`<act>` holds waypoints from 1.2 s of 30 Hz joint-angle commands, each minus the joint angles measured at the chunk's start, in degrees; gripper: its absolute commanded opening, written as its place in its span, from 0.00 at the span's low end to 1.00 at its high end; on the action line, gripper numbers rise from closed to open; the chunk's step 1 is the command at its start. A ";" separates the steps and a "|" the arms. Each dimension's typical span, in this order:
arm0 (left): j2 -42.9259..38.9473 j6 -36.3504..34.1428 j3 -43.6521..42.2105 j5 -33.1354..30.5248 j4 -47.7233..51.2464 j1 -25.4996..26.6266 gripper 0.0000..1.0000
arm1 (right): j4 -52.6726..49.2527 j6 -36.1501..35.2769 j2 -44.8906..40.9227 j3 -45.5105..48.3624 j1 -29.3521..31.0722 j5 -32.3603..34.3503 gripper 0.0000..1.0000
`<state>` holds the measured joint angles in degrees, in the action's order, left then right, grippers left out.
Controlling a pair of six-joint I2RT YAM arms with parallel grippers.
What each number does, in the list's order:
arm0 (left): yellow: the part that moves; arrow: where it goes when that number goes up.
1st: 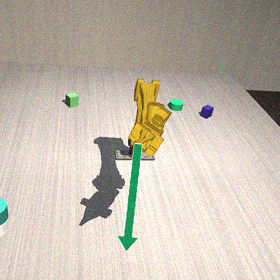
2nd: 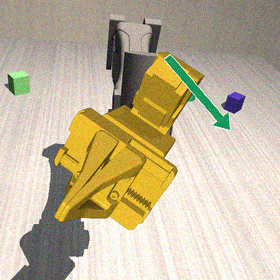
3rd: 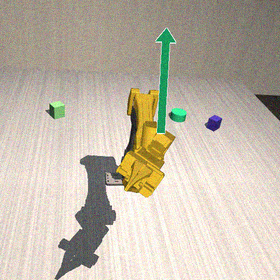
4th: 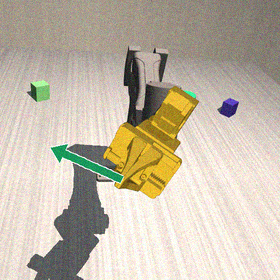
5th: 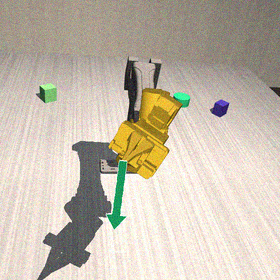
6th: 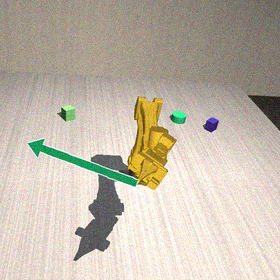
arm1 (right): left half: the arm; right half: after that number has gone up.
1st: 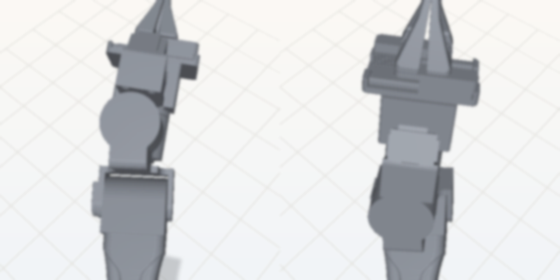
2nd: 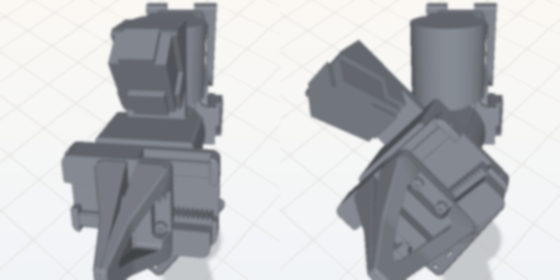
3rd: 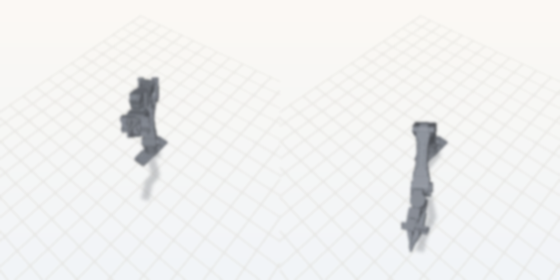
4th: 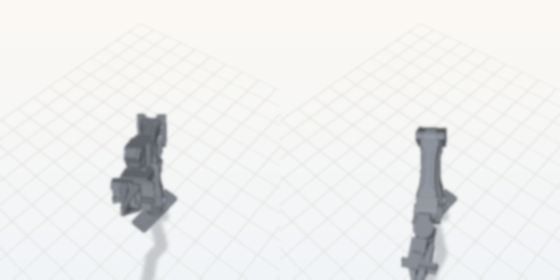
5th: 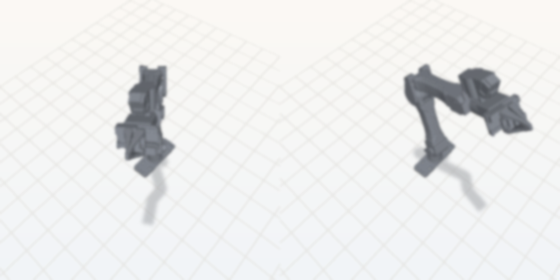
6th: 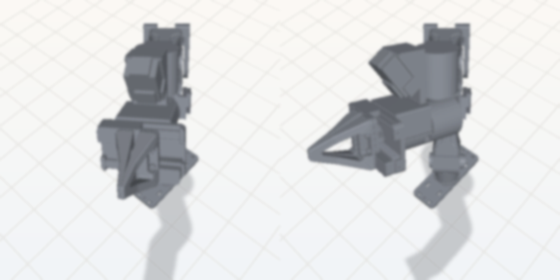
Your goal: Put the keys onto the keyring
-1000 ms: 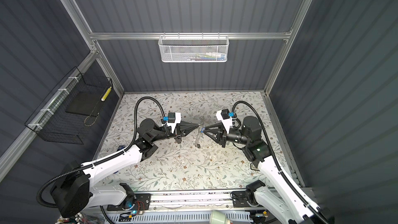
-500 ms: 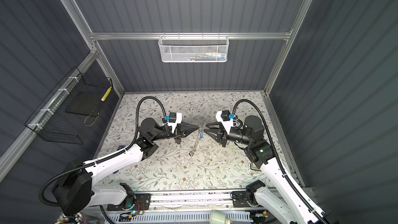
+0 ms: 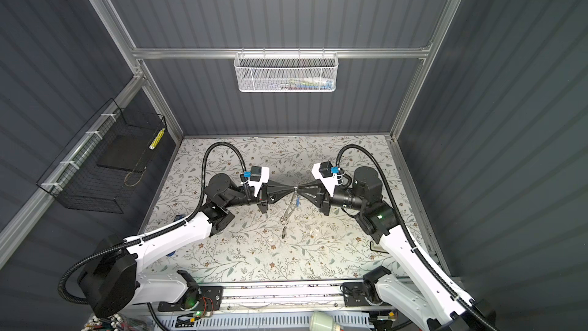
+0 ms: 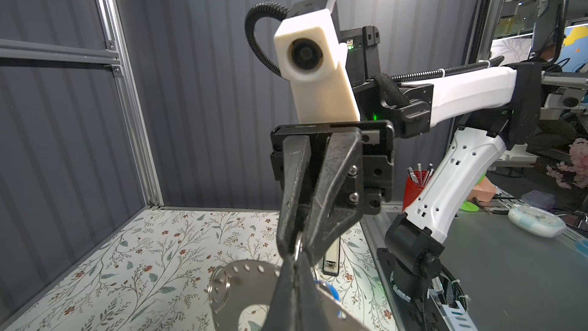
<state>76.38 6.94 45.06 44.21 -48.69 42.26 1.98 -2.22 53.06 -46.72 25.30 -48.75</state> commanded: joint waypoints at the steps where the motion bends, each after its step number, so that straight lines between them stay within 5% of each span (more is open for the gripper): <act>1: 0.00 -0.07 2.71 0.97 -0.97 -0.28 0.00 | 1.14 -0.37 0.37 -1.62 0.59 -1.16 0.07; 8: -0.70 -3.44 4.12 1.15 5.05 -0.27 0.03 | -3.06 -2.85 0.14 -3.03 0.91 -0.20 0.00; 9: -1.74 -7.20 5.13 0.85 10.47 -0.27 0.16 | -5.51 -3.97 -0.10 -3.90 0.96 0.43 0.00; 11: -3.83 -17.66 8.70 -0.83 25.39 -0.25 0.26 | -11.39 -6.33 -0.32 -5.80 0.97 2.24 0.00; 14: -4.85 -34.71 17.92 -6.40 51.37 -0.29 0.26 | -22.96 -9.73 0.73 -10.13 0.88 4.81 0.00; 16: -4.88 -40.66 21.31 -8.92 59.32 -0.33 0.27 | -29.59 -11.06 1.91 -12.93 0.89 5.97 0.00; 26: -3.65 -48.74 26.88 -13.37 68.76 2.83 0.28 | -44.33 -13.15 7.64 -21.16 0.85 6.57 0.00; 36: -0.77 -49.21 30.04 -15.01 72.05 5.91 0.27 | -46.87 -12.57 9.48 -22.63 1.03 6.48 0.00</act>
<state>74.65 -40.99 73.08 30.00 20.93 47.51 -43.27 -14.63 62.22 -67.64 25.98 -41.74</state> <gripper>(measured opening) 0.271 0.042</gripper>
